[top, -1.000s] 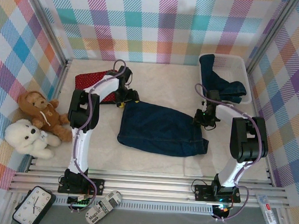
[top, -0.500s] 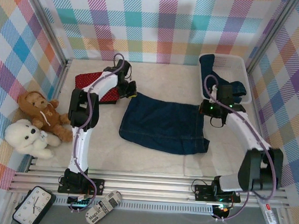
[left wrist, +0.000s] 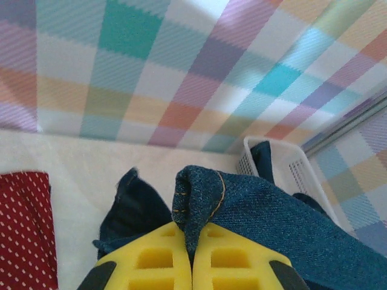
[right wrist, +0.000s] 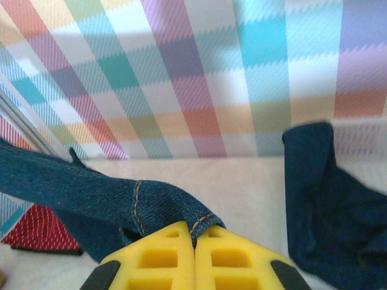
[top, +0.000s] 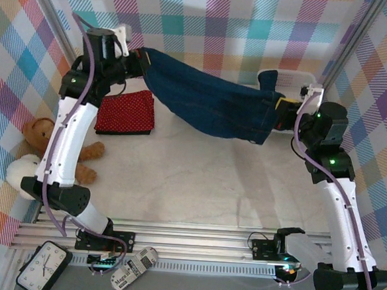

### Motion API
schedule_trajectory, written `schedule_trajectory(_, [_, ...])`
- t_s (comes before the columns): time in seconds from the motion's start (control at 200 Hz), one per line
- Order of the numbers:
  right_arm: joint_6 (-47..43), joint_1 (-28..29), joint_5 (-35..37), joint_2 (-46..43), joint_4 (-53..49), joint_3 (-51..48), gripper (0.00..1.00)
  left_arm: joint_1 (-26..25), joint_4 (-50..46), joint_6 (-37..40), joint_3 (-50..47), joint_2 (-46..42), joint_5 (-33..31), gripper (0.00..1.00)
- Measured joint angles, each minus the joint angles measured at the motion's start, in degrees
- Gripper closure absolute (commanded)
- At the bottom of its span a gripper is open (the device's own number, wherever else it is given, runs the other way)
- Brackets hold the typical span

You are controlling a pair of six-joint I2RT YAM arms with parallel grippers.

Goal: Fold and stack the skirts

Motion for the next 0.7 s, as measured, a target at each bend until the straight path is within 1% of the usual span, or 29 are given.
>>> schedule_trajectory(0.085, [-1.31,0.02,0.35,1.46,2.80,2.36,1.00,0.00,-0.92,1.27,4.33,1.57,-1.22,1.00])
schedule_trajectory(0.19, [-2.80,0.02,1.60,5.90,6.34,5.66,1.00,0.00,-3.34,2.73,11.82,7.26,-2.36,1.00])
schedule_trajectory(0.275, [-3.96,0.00,2.54,11.13,8.37,8.74,1.00,0.22,-5.97,3.69,20.44,15.06,-3.43,1.00])
schedule_trajectory(0.425, [-5.57,-0.04,2.60,25.42,10.49,18.27,1.00,2.08,-7.43,4.20,34.07,29.29,-5.16,1.00])
schedule_trajectory(0.475, [-5.77,-0.04,2.25,30.64,10.73,22.73,1.00,2.93,-6.64,4.17,36.09,32.59,-5.84,1.00])
schedule_trajectory(0.55, [-6.21,-0.02,1.22,37.27,10.69,29.07,1.00,4.37,-4.61,3.67,36.57,35.82,-6.54,1.00])
schedule_trajectory(0.605, [-6.71,0.04,-0.04,42.07,9.81,34.51,1.00,5.29,-3.10,3.28,36.57,37.03,-6.99,1.00])
schedule_trajectory(0.7, [-7.67,0.07,-2.23,47.21,8.04,41.97,1.00,6.21,0.07,3.23,36.65,37.44,-7.26,1.00])
